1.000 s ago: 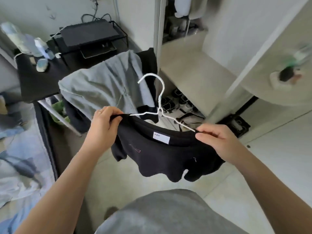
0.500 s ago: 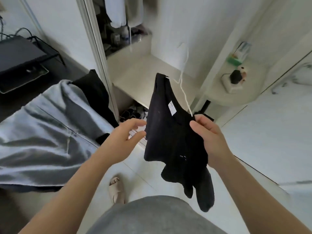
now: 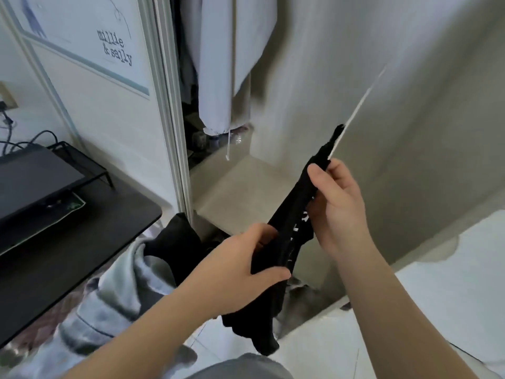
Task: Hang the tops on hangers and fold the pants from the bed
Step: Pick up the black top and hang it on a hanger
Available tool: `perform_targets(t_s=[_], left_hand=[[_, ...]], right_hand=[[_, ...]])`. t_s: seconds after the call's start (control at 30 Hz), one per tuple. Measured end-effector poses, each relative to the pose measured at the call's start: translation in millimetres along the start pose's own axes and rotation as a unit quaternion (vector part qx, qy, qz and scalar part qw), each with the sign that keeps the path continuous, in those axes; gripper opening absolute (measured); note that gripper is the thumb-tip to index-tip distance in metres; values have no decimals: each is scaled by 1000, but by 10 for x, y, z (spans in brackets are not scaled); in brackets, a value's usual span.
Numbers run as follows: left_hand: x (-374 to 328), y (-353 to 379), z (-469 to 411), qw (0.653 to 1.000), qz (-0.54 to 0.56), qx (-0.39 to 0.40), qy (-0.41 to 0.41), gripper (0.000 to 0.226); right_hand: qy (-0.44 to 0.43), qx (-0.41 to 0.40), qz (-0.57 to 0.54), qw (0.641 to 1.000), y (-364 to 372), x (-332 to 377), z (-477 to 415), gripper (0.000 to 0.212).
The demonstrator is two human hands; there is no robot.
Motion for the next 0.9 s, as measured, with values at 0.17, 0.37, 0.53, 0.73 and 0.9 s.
perform_targets(t_s=[0.17,0.37,0.53,0.73,0.9], left_hand=[[-153,-790,-367,992,-47,-109,43,25],[-498,-1533,-903,980,-89,-152,97,15],[-932,-2082,-1296,961,-137,-196,139,16],[-1690,-2794,-1715,934,-211,-226,178,9],[-2312,-3397,-1948,908,-263,-266,190,17]], right_hand=[[-67,-7,54,996,208,501,-708,19],[-117,-35,108,987,279,1126,-1572,17],[-166,0,144,975,391,1768,-2235,25],[-235,12,187,954,498,2720,-2939,30],[-268,-14,231,935,540,3588,-3399,17]])
Point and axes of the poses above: each hand's wrist, its own z-axis away from the middle knuckle, its own y-axis out of the palm, x = y × z, the point moved 7 cm from there along -z, towards the middle knuckle, and after that the axes turned 13 degrees about x, right-handed, at the moved point
